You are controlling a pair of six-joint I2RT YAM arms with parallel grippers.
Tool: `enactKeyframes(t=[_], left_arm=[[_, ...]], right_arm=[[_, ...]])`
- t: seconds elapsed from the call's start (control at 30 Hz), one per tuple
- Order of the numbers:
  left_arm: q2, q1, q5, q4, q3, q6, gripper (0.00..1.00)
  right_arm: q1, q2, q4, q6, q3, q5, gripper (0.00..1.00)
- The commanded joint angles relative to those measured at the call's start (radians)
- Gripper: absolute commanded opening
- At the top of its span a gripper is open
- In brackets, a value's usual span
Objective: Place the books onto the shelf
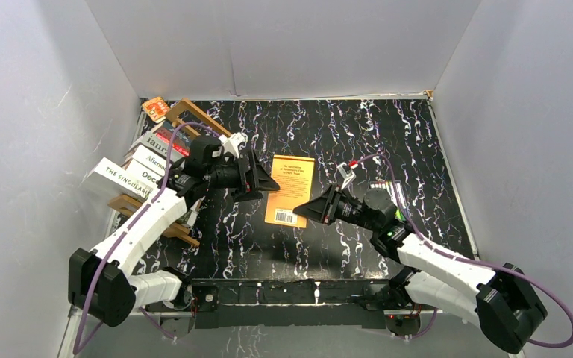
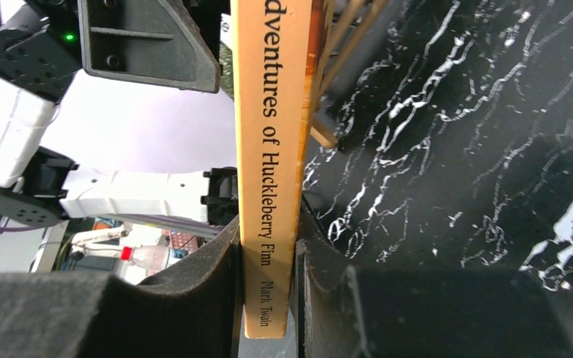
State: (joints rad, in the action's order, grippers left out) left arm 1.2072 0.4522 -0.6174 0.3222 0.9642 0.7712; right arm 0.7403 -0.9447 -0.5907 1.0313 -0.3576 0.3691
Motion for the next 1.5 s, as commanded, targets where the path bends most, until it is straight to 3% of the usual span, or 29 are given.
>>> enactKeyframes(t=[0.0,0.17,0.27,0.37,0.43,0.47,0.5,0.63,0.7,0.73,0.77,0.8,0.87,1.1,1.2,1.37,1.43,1.47], left_arm=[[-0.051,-0.006,-0.154,-0.106,0.010,0.028,0.84],[-0.075,-0.006,-0.227,-0.187,0.030,0.054,0.84],[-0.087,-0.006,-0.284,-0.270,0.017,0.102,0.79],[-0.105,-0.006,-0.318,-0.330,0.022,0.131,0.63],[-0.120,-0.007,-0.328,-0.361,0.031,0.138,0.45],[-0.131,-0.021,-0.325,-0.348,0.053,0.134,0.23],[-0.129,-0.026,-0.329,-0.340,0.056,0.133,0.15],[-0.131,-0.050,-0.342,-0.328,0.059,0.125,0.01],[-0.132,-0.060,-0.343,-0.328,0.065,0.125,0.00],[-0.131,-0.066,-0.343,-0.327,0.067,0.126,0.00],[-0.130,-0.068,-0.343,-0.328,0.070,0.128,0.00],[-0.127,-0.071,-0.342,-0.328,0.070,0.129,0.00],[-0.126,-0.072,-0.337,-0.329,0.069,0.131,0.00],[-0.123,-0.072,-0.331,-0.426,0.042,0.206,0.00],[-0.120,-0.072,-0.331,-0.448,0.046,0.218,0.00],[-0.119,-0.073,-0.298,-0.383,0.063,0.172,0.00],[-0.123,-0.075,-0.230,-0.273,0.092,0.102,0.25],[-0.125,-0.074,-0.184,-0.214,0.110,0.061,0.35]], right_arm=[[-0.002,0.042,-0.119,-0.012,-0.104,0.075,0.00],[-0.001,0.033,-0.141,-0.014,-0.174,0.149,0.00],[-0.002,0.018,-0.178,0.007,-0.199,0.189,0.00],[-0.001,0.014,-0.200,0.024,-0.211,0.206,0.00],[-0.002,0.020,-0.191,0.025,-0.212,0.197,0.00],[-0.002,0.043,-0.120,0.000,-0.211,0.153,0.00],[-0.002,0.049,-0.100,-0.009,-0.207,0.131,0.00],[-0.002,0.080,-0.046,-0.021,-0.190,0.066,0.00],[-0.002,0.097,-0.022,-0.027,-0.182,0.040,0.00],[-0.002,0.104,-0.013,-0.029,-0.181,0.030,0.05],[-0.001,0.110,-0.010,-0.031,-0.179,0.025,0.14],[-0.001,0.113,-0.014,-0.032,-0.178,0.024,0.31],[-0.001,0.114,-0.032,-0.032,-0.180,0.038,0.44],[-0.001,0.039,-0.081,-0.027,-0.245,0.144,0.52],[-0.001,0.008,-0.092,-0.018,-0.257,0.146,0.48],[-0.001,-0.012,-0.100,0.001,-0.262,0.119,0.13],[-0.001,-0.005,-0.076,0.001,-0.257,0.092,0.00],[-0.001,0.001,-0.066,-0.006,-0.253,0.079,0.00]])
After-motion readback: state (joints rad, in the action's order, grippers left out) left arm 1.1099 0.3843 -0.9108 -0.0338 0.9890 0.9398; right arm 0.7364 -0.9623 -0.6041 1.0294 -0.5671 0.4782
